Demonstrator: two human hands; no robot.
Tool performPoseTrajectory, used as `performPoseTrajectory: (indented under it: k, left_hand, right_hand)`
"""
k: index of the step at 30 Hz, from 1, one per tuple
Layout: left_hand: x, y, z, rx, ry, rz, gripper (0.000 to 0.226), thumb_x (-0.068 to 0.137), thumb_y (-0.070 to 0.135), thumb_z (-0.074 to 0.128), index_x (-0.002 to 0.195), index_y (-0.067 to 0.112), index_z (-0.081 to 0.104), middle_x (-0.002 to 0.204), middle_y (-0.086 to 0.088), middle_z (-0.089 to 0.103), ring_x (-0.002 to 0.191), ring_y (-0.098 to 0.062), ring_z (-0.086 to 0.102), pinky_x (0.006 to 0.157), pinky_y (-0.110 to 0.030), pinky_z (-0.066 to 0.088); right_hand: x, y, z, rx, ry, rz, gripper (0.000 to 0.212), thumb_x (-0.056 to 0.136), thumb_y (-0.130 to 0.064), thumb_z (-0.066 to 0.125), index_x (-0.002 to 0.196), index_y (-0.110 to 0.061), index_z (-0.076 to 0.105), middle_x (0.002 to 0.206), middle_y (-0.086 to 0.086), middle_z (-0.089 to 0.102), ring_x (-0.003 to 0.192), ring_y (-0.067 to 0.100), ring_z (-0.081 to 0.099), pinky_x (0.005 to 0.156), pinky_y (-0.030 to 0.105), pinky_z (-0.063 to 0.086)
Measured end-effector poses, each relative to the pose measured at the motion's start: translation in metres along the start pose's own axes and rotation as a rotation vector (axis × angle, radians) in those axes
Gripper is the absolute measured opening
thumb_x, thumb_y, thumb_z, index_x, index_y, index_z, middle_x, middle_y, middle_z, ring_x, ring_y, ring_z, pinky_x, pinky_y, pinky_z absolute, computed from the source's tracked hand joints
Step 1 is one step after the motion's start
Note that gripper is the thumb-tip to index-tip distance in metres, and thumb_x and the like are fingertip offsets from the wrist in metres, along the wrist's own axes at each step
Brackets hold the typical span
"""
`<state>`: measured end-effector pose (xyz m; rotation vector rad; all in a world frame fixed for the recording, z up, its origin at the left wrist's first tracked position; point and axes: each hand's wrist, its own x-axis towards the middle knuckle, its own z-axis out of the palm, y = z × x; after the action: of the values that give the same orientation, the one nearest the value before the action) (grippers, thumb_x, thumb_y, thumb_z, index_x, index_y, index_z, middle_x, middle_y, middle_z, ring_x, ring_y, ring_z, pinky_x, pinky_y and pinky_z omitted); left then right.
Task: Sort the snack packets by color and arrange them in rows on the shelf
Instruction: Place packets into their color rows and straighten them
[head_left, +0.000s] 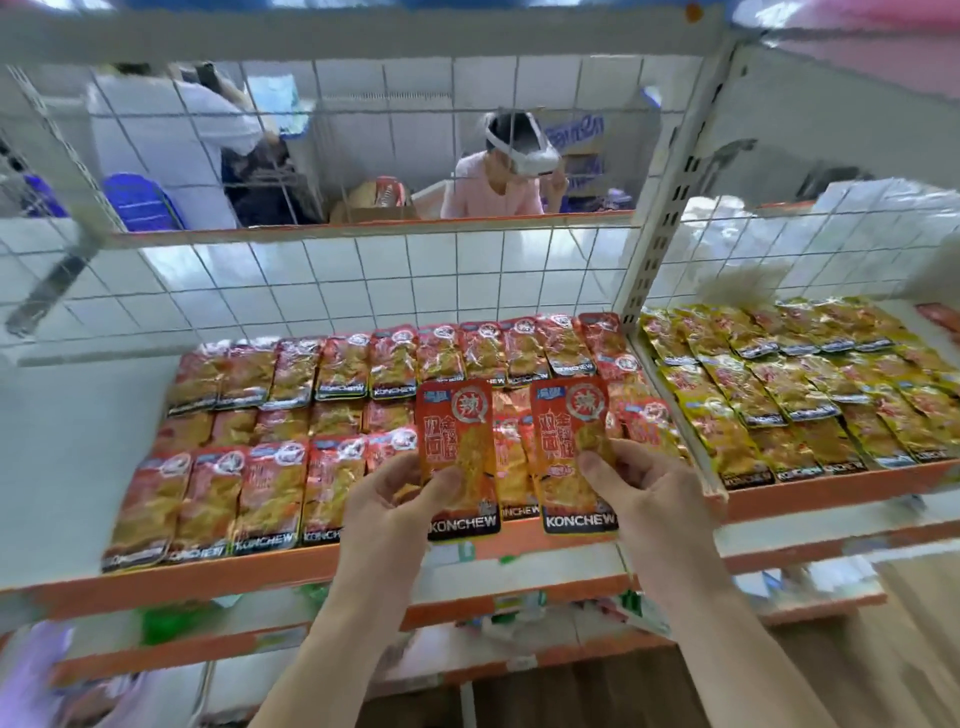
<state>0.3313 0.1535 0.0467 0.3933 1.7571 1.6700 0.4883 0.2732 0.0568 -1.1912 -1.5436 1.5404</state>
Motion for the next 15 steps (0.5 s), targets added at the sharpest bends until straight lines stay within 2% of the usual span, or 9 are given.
performPoseTrajectory:
  k: [2, 6, 9, 11, 13, 15]
  left_hand:
    - [0.008, -0.005, -0.006, 0.025, 0.007, 0.001, 0.01, 0.085, 0.013, 0.077, 0.09, 0.021, 0.076, 0.086, 0.002, 0.078, 0.082, -0.015, 0.073, 0.08, -0.03, 0.047]
    - [0.017, -0.01, 0.003, 0.025, 0.007, -0.005, 0.013, 0.085, 0.01, 0.076, 0.088, 0.024, 0.077, 0.086, 0.003, 0.078, 0.083, -0.015, 0.074, 0.084, -0.032, 0.051]
    - [0.022, -0.009, 0.022, 0.028, -0.032, 0.001, 0.01, 0.087, 0.014, 0.073, 0.089, 0.025, 0.074, 0.084, 0.008, 0.078, 0.078, -0.003, 0.072, 0.075, -0.018, 0.046]
    - [0.03, -0.009, 0.035, 0.056, -0.026, 0.011, 0.007, 0.089, 0.017, 0.072, 0.089, 0.024, 0.075, 0.084, 0.007, 0.078, 0.079, -0.005, 0.072, 0.078, -0.022, 0.048]
    - [0.039, -0.012, 0.05, 0.085, -0.005, 0.019, 0.007, 0.09, 0.019, 0.072, 0.087, 0.024, 0.076, 0.083, 0.004, 0.078, 0.081, -0.011, 0.074, 0.082, -0.033, 0.053]
    - [0.047, -0.012, 0.068, 0.109, 0.035, 0.026, 0.015, 0.091, 0.019, 0.071, 0.08, 0.029, 0.073, 0.077, 0.01, 0.077, 0.073, -0.005, 0.072, 0.073, -0.029, 0.054]
  right_hand:
    - [0.004, 0.005, 0.008, 0.001, 0.0, 0.005, 0.005, 0.09, -0.021, 0.071, 0.089, -0.02, 0.076, 0.086, -0.003, 0.076, 0.087, 0.019, 0.072, 0.081, 0.032, 0.056]
    - [0.008, 0.012, 0.003, -0.005, -0.004, 0.026, 0.006, 0.091, -0.02, 0.07, 0.09, -0.021, 0.076, 0.088, -0.003, 0.077, 0.088, 0.017, 0.073, 0.084, 0.037, 0.057]
    - [0.022, 0.015, -0.01, -0.009, -0.005, 0.051, 0.008, 0.091, -0.021, 0.069, 0.094, -0.021, 0.076, 0.089, -0.004, 0.078, 0.09, 0.016, 0.073, 0.09, 0.042, 0.056]
    - [0.037, 0.016, -0.021, -0.021, -0.015, 0.055, 0.01, 0.092, -0.023, 0.067, 0.099, -0.022, 0.076, 0.091, -0.005, 0.078, 0.092, 0.016, 0.073, 0.09, 0.043, 0.056]
    - [0.052, 0.018, -0.034, -0.024, -0.04, 0.054, 0.012, 0.095, -0.019, 0.065, 0.1, -0.023, 0.075, 0.093, -0.006, 0.077, 0.094, 0.014, 0.072, 0.089, 0.035, 0.055]
    - [0.069, 0.017, -0.048, -0.042, -0.088, 0.06, 0.015, 0.097, -0.016, 0.062, 0.102, -0.021, 0.075, 0.096, -0.005, 0.077, 0.097, 0.014, 0.072, 0.091, 0.033, 0.054]
